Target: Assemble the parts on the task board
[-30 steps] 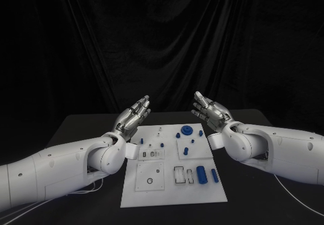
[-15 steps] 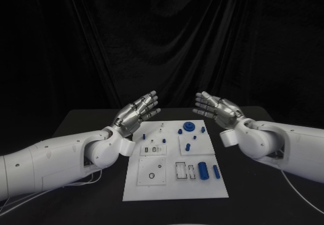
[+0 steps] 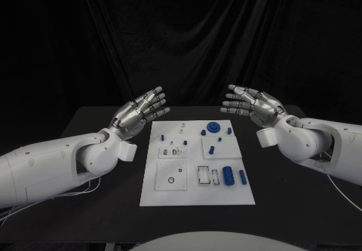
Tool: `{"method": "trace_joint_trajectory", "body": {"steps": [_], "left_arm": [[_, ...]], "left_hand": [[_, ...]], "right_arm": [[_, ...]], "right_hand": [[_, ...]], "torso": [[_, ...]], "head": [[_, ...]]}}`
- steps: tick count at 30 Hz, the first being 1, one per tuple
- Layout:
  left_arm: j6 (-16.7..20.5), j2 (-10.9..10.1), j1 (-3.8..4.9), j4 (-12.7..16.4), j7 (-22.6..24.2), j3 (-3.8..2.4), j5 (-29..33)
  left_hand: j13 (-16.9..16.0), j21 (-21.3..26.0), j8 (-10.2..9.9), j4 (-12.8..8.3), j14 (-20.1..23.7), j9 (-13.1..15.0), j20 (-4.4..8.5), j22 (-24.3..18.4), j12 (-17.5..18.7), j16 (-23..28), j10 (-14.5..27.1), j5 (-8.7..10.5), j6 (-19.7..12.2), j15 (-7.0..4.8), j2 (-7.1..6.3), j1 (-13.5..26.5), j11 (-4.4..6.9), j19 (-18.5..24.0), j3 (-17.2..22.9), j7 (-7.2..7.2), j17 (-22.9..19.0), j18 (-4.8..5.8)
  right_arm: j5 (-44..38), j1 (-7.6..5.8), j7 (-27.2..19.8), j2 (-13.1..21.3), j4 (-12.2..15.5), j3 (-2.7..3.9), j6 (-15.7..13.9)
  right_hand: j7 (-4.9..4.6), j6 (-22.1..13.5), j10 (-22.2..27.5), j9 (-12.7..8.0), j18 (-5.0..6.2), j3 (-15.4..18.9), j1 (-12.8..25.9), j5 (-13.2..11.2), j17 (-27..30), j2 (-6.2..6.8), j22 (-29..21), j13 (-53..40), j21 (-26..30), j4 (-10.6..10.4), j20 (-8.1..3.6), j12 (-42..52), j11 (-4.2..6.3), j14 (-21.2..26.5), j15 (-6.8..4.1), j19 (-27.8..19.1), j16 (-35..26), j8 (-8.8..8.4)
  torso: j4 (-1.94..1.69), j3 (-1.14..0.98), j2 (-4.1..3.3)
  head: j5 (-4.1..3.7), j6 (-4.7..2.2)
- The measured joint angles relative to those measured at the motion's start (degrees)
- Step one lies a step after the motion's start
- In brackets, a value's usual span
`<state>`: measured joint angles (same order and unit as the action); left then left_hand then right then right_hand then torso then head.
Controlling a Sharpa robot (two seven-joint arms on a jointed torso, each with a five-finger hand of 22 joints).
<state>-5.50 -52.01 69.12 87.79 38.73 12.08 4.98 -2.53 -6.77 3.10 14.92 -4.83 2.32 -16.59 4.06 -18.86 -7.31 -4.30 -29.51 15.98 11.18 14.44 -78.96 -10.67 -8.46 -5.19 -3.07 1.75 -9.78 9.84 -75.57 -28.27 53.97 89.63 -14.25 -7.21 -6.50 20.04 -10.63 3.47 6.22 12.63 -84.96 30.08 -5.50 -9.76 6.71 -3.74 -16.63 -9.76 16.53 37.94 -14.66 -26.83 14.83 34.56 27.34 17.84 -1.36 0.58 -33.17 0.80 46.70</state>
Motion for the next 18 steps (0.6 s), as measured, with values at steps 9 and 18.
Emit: {"method": "trace_joint_trajectory", "body": {"steps": [9, 18], "left_arm": [[0.5, -3.1, 2.69, 2.7, 0.1, -0.04, -1.0], [1.4, -4.3, 4.39, 4.5, 0.1, -0.11, -1.0]], "left_hand": [[-0.3, -1.3, 0.7, -0.6, -1.5, 0.2, -0.02, 0.6, -2.7, -1.7, -1.5, -1.22, 2.1, 0.64, 0.0, 0.0, -1.22, -1.3, 0.0, -1.44, 0.2, 0.01], [-0.4, -2.7, 0.9, -0.9, -3.1, 0.3, 0.02, 1.4, -4.6, -3.8, -2.7, -2.44, 3.5, 1.01, 0.0, 0.0, -1.45, -2.2, 0.0, -2.27, 0.5, 0.62]], "right_arm": [[-7.4, -5.05, 1.6, 2.2, 1.4, 0.04, -1.6], [-27.7, -10.09, 8.3, 1.5, 0.5, 0.09, -3.0]], "right_hand": [[-1.67, 7.4, -6.6, 0.5, 2.35, -1.9, -5.1, 1.7, 0.4, 0.54, 1.3, 0.0, -4.9, 5.2, -0.74, 2.3, 0.16, -9.5, -3.31, 10.3, 2.5, 5.34], [-2.58, 12.9, -19.1, 0.3, 3.65, -4.3, -7.3, -0.1, -2.0, 2.35, 15.1, 0.2, -27.8, 9.0, -6.43, 0.2, 4.7, -31.5, -10.0, 21.8, 8.0, 4.87]], "torso": [[-0.23, 0.53, -2.25], [-1.32, 1.44, -5.36]], "head": [[0.34, 1.46], [-1.45, 1.15]]}}
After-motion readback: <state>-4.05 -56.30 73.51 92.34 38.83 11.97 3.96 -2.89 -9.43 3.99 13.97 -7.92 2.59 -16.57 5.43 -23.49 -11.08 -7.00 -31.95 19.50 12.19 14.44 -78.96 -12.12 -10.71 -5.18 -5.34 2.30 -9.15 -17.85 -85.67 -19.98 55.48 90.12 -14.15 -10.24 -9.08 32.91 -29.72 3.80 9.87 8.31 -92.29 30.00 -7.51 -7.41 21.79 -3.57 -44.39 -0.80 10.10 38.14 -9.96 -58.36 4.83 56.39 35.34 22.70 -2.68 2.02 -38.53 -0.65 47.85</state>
